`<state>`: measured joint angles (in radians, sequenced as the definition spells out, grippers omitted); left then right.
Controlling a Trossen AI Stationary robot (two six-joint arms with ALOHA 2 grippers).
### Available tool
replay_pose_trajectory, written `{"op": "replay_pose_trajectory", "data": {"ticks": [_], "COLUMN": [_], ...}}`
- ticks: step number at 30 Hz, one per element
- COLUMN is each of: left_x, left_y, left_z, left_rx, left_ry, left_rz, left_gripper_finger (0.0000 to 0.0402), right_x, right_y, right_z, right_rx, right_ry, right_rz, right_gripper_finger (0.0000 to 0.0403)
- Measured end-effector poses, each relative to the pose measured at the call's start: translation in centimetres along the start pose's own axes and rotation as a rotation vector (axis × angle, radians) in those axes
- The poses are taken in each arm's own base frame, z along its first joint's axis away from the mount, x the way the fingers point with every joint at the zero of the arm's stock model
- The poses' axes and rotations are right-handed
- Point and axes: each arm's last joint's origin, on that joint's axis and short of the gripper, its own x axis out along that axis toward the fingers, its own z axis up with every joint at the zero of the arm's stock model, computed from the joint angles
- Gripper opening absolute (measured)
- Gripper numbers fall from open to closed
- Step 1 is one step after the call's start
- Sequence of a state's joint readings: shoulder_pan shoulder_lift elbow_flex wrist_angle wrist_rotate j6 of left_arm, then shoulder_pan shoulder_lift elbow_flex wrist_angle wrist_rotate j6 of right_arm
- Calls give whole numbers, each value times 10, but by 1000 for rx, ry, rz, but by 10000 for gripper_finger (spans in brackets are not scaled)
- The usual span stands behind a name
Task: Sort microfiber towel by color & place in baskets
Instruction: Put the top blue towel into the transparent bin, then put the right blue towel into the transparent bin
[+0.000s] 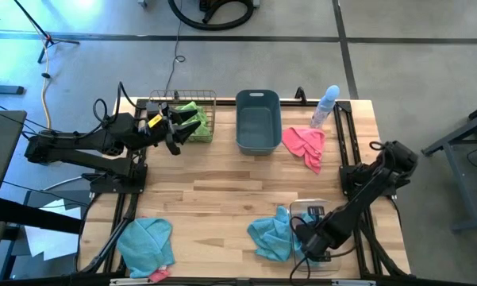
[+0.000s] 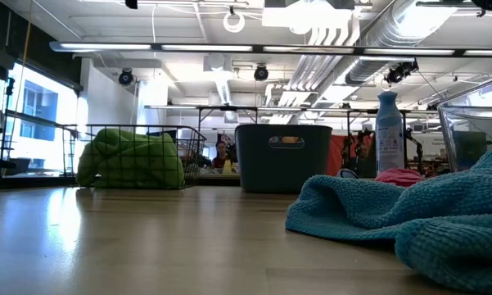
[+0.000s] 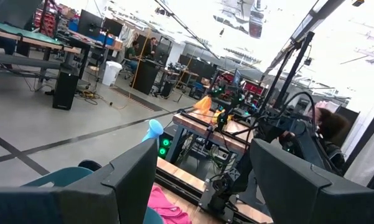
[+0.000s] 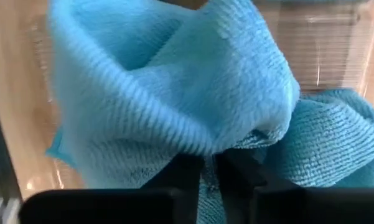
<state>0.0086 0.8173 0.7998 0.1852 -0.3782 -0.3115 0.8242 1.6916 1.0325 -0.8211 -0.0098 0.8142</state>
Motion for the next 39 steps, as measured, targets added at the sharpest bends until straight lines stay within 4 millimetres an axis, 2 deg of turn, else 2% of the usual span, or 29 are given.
{"op": "replay_pose_trajectory", "data": {"ticks": [6,11,15,23,27,34,39], "left_x": [0,0,0,0,-2,-4,-6], "left_y": [0,0,0,0,-4,-10,-15], "left_z": [0,0,0,0,0,-1,-3], "left_rx": [1,1,3,23,-77,-240,-274], "left_ry": [0,0,0,2,51,99,117], "left_rz": [0,-1,0,-8,-147,-237,-262], "left_gripper_finger": [246,246,246,246,246,246,246], "right_x": [-5,-30,-57,-98,-119,-151,-152], "right_y": [0,-1,-4,-10,-13,-27,-38], "right_z": [-1,-3,-8,-13,-6,27,60], "right_rx": [86,84,62,34,31,42,-53], "right_ry": [-8,4,26,-43,-115,-476,-619], "right_rz": [14,65,80,156,204,63,56], "right_gripper_finger": [129,196,229,239,239,239,239]}}
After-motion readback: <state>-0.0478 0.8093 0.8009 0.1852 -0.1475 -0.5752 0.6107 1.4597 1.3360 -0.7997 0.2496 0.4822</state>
